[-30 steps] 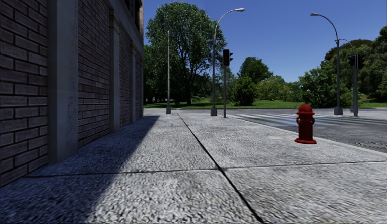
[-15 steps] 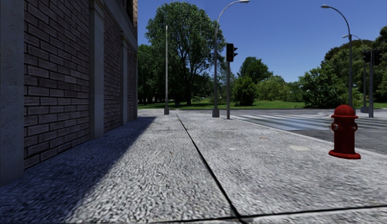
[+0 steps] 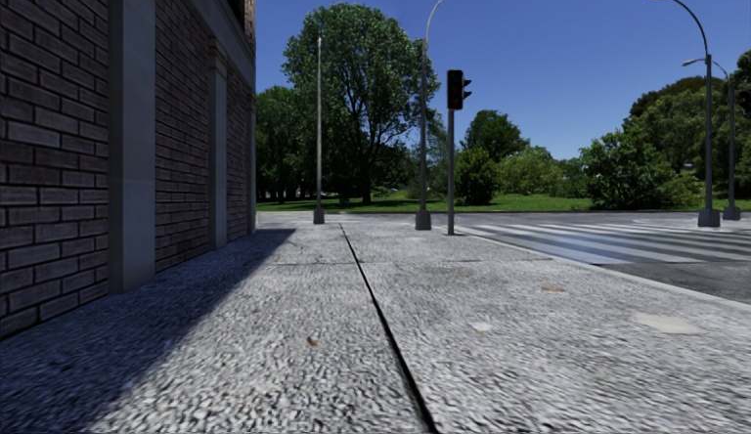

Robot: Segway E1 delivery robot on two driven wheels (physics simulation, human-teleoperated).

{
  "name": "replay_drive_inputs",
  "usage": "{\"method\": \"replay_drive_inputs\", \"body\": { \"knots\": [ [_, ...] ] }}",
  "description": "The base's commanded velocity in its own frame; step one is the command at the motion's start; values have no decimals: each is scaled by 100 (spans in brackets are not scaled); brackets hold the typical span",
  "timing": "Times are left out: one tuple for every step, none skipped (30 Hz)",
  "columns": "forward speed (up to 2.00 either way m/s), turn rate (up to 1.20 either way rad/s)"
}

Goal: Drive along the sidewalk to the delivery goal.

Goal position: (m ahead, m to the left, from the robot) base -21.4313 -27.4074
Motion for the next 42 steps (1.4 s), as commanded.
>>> {"method": "replay_drive_inputs", "body": {
  "knots": [
    [200, 0],
    [200, 0],
    [200, 0],
    [200, 0],
    [200, 0],
    [200, 0],
    [200, 0],
    [200, 0],
    [200, 0],
    [200, 0],
    [200, 0],
    [200, 0],
    [200, 0],
    [200, 0],
    [200, 0],
    [200, 0],
    [200, 0],
    [200, 0],
    [200, 0],
    [200, 0],
    [200, 0],
    [200, 0],
    [200, 0],
    [200, 0],
    [200, 0],
    [200, 0],
    [200, 0],
    [200, -17],
    [200, -26],
    [200, -28],
    [200, -35],
    [200, -35],
    [200, -49],
    [200, -54],
    [200, -56],
    [200, -56],
    [200, -56],
    [200, -56],
    [200, -56],
    [200, -56],
    [200, -56],
    [200, -56]
  ]
}}
